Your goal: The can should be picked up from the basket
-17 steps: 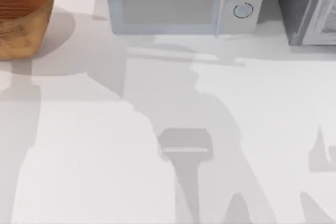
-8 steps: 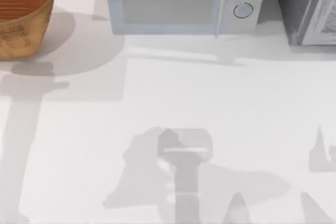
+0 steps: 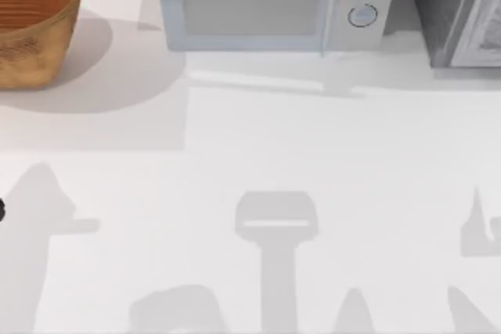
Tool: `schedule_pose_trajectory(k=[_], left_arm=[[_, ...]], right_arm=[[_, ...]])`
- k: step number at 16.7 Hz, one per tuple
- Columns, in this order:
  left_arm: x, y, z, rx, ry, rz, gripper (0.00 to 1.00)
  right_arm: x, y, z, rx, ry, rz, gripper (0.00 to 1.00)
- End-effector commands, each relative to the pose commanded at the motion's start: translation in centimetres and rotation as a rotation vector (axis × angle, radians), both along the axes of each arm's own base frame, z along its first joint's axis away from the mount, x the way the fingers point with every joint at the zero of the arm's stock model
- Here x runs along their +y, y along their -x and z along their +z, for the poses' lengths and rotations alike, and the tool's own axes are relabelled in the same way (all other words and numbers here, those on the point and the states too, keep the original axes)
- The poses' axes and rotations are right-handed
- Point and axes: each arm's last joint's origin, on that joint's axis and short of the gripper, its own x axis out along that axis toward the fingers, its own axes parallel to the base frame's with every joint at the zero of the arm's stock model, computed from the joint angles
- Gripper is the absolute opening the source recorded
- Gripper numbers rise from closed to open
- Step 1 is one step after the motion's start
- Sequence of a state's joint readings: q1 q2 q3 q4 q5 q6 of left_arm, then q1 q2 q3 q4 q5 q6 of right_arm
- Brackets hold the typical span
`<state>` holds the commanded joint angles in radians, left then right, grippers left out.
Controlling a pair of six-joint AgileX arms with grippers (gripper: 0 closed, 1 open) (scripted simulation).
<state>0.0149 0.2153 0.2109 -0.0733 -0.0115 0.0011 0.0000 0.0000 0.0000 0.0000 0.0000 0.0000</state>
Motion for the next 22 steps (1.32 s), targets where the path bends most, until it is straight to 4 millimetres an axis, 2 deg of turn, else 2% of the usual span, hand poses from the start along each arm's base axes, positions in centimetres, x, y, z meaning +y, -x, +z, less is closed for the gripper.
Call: schedule_pose_trajectory(k=[3, 5, 13, 17, 22], left_arm=[[-0.2, 0.6, -3.4, -0.056, 0.0, -0.018, 0.0], [-0.2, 0.6, -4.5, -0.074, -0.001, -0.025, 0.0], [-0.2, 0.6, -4.8, -0.072, -0.003, -0.024, 0.0], [-0.7, 0.2, -2.6, -0.094, -0.006, -0.119, 0.0], [-1.7, -2.1, 1.4, -0.109, -0.006, -0.31, 0.0]], right_arm=[[0.0, 0.0, 0.0, 0.0, 0.0, 0.0, 1.0], [0.0, 0.0, 0.0, 0.0, 0.0, 0.0, 1.0], [0.0, 0.0, 0.0, 0.0, 0.0, 0.0, 1.0], [0.0, 0.0, 0.0, 0.0, 0.0, 0.0, 1.0], [0.0, 0.0, 0.0, 0.0, 0.0, 0.0, 1.0]])
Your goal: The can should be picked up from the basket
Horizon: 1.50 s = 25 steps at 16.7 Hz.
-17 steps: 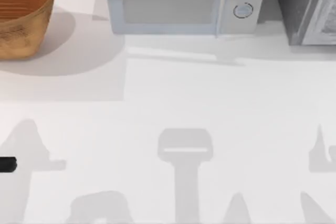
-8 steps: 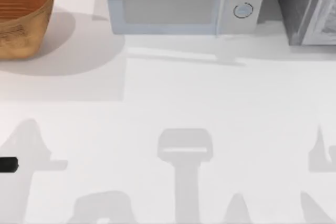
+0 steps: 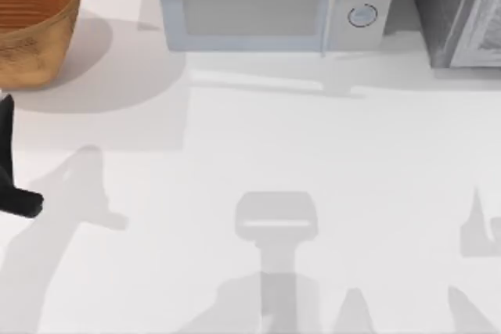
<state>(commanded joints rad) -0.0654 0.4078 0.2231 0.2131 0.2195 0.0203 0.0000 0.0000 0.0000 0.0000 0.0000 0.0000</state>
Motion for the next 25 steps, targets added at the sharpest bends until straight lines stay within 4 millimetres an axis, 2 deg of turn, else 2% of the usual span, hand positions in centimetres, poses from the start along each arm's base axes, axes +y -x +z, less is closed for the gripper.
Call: schedule_pose_trajectory(k=[6, 12, 18, 25], left_arm=[[-1.4, -4.4, 3.3, -0.016, -0.013, -0.216, 0.0], [-3.0, -10.1, 4.1, -0.023, -0.031, -0.419, 0.0], [-4.6, -16.0, 1.9, 0.0, -0.039, -0.611, 0.0], [-6.0, -21.6, -3.7, 0.045, -0.027, -0.813, 0.0]], right_arm=[[0.0, 0.0, 0.0, 0.0, 0.0, 0.0, 1.0], [0.0, 0.0, 0.0, 0.0, 0.0, 0.0, 1.0], [0.0, 0.0, 0.0, 0.0, 0.0, 0.0, 1.0], [0.0, 0.0, 0.0, 0.0, 0.0, 0.0, 1.0]])
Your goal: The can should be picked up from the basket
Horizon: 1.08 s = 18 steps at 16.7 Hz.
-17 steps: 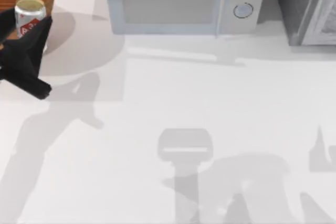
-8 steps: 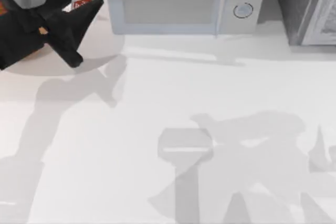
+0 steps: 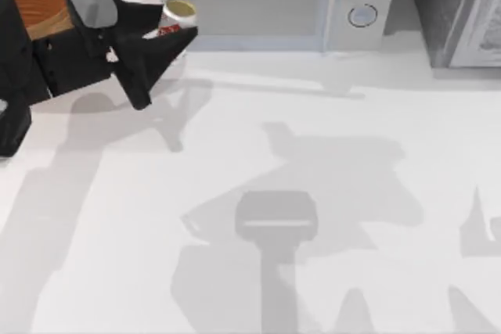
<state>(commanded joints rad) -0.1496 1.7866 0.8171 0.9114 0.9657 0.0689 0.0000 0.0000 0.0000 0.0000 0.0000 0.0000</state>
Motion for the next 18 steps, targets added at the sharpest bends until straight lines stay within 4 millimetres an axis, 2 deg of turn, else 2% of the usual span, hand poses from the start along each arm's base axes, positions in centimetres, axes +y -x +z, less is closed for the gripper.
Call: schedule_pose_trajectory(k=[8, 15, 18], left_arm=[[-0.9, -3.8, -7.5, 0.03, 0.007, -0.208, 0.0], [-1.4, -5.2, -13.6, 0.028, 0.017, -0.38, 0.0], [-1.5, -5.5, -15.6, 0.017, 0.021, -0.45, 0.0]], right_arm=[[0.0, 0.0, 0.0, 0.0, 0.0, 0.0, 1.0], [0.0, 0.0, 0.0, 0.0, 0.0, 0.0, 1.0], [0.0, 0.0, 0.0, 0.0, 0.0, 0.0, 1.0]])
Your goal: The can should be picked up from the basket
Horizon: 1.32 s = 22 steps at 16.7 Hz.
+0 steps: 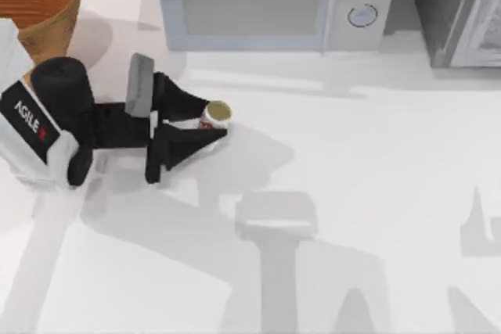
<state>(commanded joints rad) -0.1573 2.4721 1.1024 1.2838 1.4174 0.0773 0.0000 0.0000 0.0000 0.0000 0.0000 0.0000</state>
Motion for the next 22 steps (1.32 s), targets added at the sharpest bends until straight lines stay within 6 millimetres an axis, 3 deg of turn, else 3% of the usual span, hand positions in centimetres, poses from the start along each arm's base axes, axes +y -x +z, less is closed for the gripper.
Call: schedule_pose_trajectory(k=[3, 9, 22], left_arm=[[-0.03, -0.13, -1.08, -0.009, 0.005, -0.044, 0.0], [-0.03, -0.13, -1.08, -0.009, 0.005, -0.044, 0.0], [-0.03, -0.13, -1.08, -0.009, 0.005, -0.044, 0.98]], right_arm=[[0.0, 0.0, 0.0, 0.0, 0.0, 0.0, 1.0], [0.0, 0.0, 0.0, 0.0, 0.0, 0.0, 1.0], [0.0, 0.0, 0.0, 0.0, 0.0, 0.0, 1.0]])
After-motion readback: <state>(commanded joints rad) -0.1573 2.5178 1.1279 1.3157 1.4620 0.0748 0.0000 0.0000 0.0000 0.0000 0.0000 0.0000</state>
